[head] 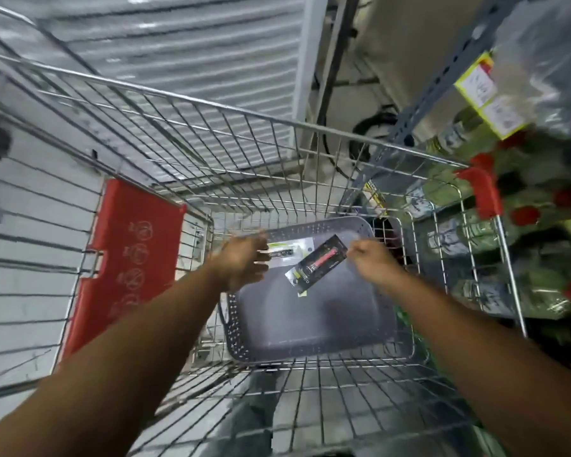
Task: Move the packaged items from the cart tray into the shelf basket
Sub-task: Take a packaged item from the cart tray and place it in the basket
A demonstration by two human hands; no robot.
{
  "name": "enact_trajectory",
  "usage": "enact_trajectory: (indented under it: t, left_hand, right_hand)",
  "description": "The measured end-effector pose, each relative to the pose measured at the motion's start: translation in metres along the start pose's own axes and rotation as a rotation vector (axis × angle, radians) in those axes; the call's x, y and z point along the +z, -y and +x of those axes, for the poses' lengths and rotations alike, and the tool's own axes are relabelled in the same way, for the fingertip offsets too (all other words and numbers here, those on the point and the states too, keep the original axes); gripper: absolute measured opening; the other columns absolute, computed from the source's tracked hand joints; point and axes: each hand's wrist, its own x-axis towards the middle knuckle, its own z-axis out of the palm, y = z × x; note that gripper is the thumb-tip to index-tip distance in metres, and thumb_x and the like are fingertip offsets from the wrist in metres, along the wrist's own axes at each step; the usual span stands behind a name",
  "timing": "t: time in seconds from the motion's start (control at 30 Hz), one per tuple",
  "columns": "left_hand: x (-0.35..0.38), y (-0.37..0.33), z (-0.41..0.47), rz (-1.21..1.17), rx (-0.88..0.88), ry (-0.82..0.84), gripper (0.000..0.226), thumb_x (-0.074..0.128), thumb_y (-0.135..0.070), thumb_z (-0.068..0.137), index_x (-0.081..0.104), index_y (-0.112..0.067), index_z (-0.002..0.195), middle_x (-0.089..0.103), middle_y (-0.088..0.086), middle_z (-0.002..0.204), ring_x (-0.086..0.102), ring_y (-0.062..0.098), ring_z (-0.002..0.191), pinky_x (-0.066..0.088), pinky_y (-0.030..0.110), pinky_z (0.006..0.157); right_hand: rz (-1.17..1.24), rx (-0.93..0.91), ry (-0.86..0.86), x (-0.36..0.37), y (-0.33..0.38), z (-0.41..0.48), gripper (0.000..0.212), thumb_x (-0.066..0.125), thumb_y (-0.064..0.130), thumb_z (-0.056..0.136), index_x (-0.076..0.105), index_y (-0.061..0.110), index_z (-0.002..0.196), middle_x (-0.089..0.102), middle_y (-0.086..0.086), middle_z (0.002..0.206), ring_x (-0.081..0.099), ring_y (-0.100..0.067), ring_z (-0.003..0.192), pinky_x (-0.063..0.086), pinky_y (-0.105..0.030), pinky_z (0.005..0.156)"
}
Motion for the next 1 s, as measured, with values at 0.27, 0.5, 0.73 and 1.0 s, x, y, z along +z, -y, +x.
enact_trajectory:
  t: [0.27,0.5,0.73,1.0]
  left_hand:
    - [0.022,0.059,0.048,-0.054,-0.047,-0.116,0.018,0.051,-0.034,0.089,0.053,-0.023,0.075,0.055,-0.004,0.073,0.048,0.012,0.06,0.04,0.025,0.052]
    - [0.033,0.073,0.058,-0.266,-0.053,-0.065,0.029,0.039,-0.026,0.097,0.05,-0.022,0.071,0.035,-0.005,0.054,0.027,0.01,0.044,0.013,0.028,0.051]
    - [0.035,0.075,0.064,-0.275,-0.108,-0.072,0.015,0.044,-0.014,0.092,0.056,-0.02,0.084,0.046,-0.002,0.06,0.038,0.014,0.056,0.024,0.027,0.056]
    - [0.043,0.067,0.057,-0.252,-0.08,-0.062,0.024,0.042,-0.006,0.092,0.051,-0.015,0.072,0.044,0.002,0.057,0.041,0.016,0.055,0.033,0.026,0.057]
  right_hand:
    - [-0.538,-0.272,-0.142,0.026,-0.021,0.043,0.025,0.054,0.008,0.084,0.071,0.017,0.099,0.071,-0.007,0.092,0.065,-0.026,0.087,0.049,-0.028,0.073]
    - [-1.11,-0.584,0.099,0.041,-0.02,0.063,0.037,0.047,0.016,0.085,0.057,0.012,0.121,0.057,-0.008,0.126,0.054,-0.03,0.117,0.045,-0.041,0.098]
    - [-1.231,-0.659,0.082,0.039,-0.018,0.071,0.032,0.058,0.018,0.085,0.063,0.016,0.117,0.061,-0.003,0.121,0.054,-0.024,0.113,0.047,-0.036,0.095]
    - [-1.194,-0.589,0.139,0.022,-0.015,0.06,0.031,0.053,0.016,0.086,0.064,0.015,0.116,0.059,-0.003,0.118,0.051,-0.027,0.116,0.051,-0.037,0.088]
